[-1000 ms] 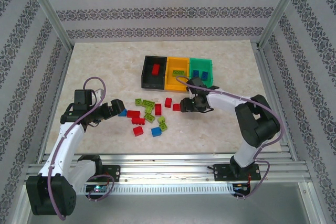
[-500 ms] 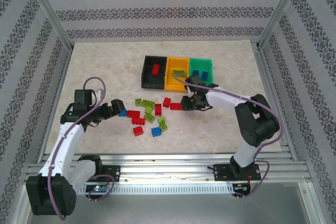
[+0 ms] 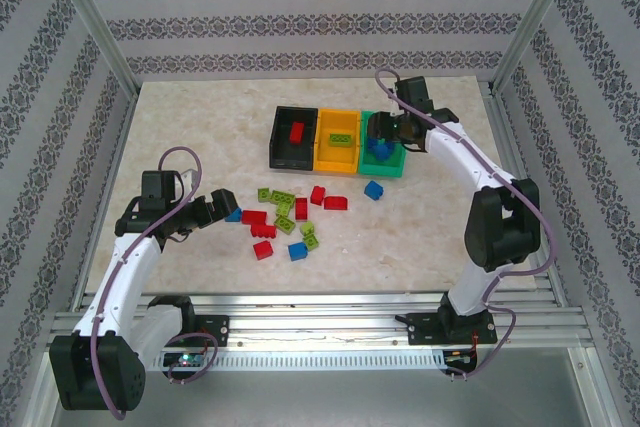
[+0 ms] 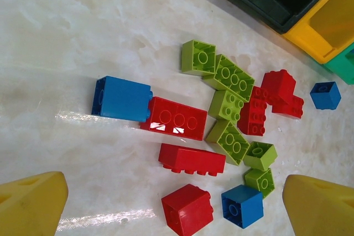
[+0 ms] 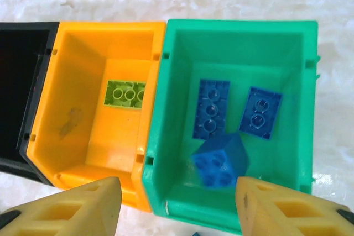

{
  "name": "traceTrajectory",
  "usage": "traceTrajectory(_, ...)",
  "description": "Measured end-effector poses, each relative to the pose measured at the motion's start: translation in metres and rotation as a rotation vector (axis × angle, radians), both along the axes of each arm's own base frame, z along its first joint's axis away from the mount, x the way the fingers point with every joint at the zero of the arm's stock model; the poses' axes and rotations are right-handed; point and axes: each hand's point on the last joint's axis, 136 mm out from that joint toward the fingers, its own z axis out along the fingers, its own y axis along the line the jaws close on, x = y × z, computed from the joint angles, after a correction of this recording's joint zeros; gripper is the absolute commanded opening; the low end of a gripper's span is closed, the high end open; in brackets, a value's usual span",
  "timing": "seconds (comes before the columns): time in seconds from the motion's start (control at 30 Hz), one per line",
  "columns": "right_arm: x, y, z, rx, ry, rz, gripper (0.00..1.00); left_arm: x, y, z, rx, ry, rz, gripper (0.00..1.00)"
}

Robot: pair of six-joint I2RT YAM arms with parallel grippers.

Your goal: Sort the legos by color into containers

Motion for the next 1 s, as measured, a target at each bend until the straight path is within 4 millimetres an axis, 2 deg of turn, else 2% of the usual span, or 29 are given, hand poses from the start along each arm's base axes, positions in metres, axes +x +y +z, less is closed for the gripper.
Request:
traceTrajectory(0.13, -0.018, 0.000, -0.026, -0.007, 0.063, 0.018, 0.57, 0.000, 0.000, 0.000, 0.000, 0.000, 0.000, 1.00)
traceTrajectory(0.3, -0.068, -0.005, -0.077, -0.024, 0.202, 0.046, 0.57, 0.000, 0.000, 0.000, 0.000, 0.000, 0.001, 1.00)
traceTrajectory(0.4, -0.095, -0.006, -0.097, -0.028, 0.266, 0.068, 0.58, 0.000, 0.000, 0.000, -0.002, 0.001, 0.002, 1.00)
traceTrajectory(0.47, -0.104, -0.004, -0.105, -0.035, 0.287, 0.088, 0.59, 0.000, 0.000, 0.000, -0.002, 0.003, 0.002, 1.00)
traceTrajectory(0.7, -0.109, 0.009, -0.112, -0.057, 0.288, 0.156, 0.60, 0.000, 0.000, -0.001, -0.002, 0.005, 0.002, 1.00)
traceTrajectory(1.0, -0.096, 0.028, -0.140, -0.155, 0.320, 0.229, 0.60, 0.000, 0.000, -0.001, -0.002, 0.005, 0.002, 1.00)
